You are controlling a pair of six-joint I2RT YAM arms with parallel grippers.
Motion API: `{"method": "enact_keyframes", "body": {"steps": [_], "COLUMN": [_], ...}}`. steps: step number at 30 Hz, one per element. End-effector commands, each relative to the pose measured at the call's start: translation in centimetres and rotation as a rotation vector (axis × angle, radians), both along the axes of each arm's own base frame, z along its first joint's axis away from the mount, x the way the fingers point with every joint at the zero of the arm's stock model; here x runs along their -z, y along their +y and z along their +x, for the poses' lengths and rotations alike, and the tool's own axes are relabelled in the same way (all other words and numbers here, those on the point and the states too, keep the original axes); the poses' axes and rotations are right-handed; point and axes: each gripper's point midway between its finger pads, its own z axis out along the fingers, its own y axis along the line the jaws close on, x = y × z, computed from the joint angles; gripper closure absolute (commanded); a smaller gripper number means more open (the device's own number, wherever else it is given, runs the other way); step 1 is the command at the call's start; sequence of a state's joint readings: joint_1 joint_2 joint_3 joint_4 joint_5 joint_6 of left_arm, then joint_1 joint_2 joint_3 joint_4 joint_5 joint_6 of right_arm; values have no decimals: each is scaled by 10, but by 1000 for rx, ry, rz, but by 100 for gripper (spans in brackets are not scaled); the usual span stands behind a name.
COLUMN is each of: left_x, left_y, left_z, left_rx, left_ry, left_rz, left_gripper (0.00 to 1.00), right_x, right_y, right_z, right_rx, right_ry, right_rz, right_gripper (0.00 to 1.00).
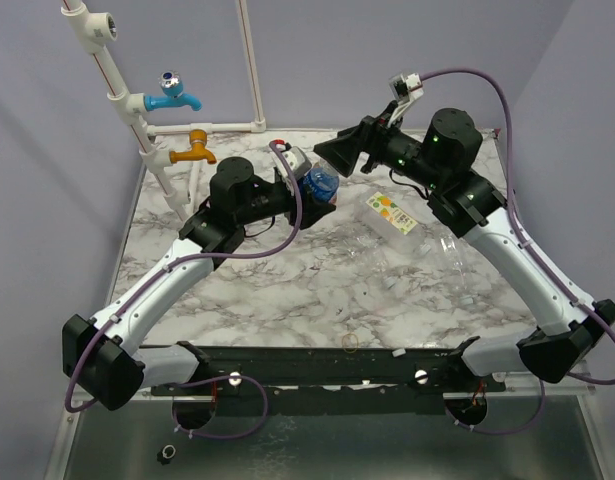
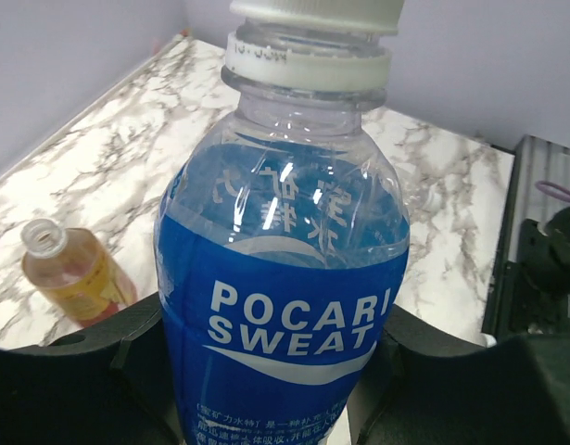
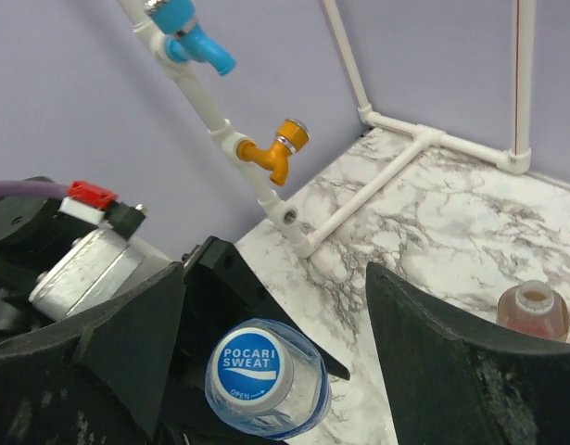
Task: Unscrew the bottle caps
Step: Unscrew the bottle cap from the plastic bottle.
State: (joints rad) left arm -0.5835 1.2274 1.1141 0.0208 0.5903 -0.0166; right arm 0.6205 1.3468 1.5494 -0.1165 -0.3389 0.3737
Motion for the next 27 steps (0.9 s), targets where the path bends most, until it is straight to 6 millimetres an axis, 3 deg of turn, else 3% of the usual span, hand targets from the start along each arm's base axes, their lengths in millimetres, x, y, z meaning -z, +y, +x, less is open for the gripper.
{"method": "enact_keyframes", "body": {"steps": [1, 7, 16, 23, 27], "left_x": [5, 11, 10, 10, 9], "left_y": [11, 15, 14, 12, 7], "left_z": [22, 30, 29, 25, 15], "left_rx": [-124, -167, -164, -144, -94], "left_ry": [-54, -45, -32, -21, 14], "left_rz": [34, 46, 31, 25, 4], "left_gripper": [100, 100, 100, 100, 100], "right_x": [15, 23, 54, 37, 22], "right_y": [3, 10, 16, 12, 10], "right_z": [7, 9, 23, 13, -6], "right_rx": [22, -5, 20, 3, -66], "right_ry": [72, 96, 175, 110, 33], "right_rz": [-4, -8, -51, -6, 5], "right_gripper": [19, 26, 38, 71, 87]}}
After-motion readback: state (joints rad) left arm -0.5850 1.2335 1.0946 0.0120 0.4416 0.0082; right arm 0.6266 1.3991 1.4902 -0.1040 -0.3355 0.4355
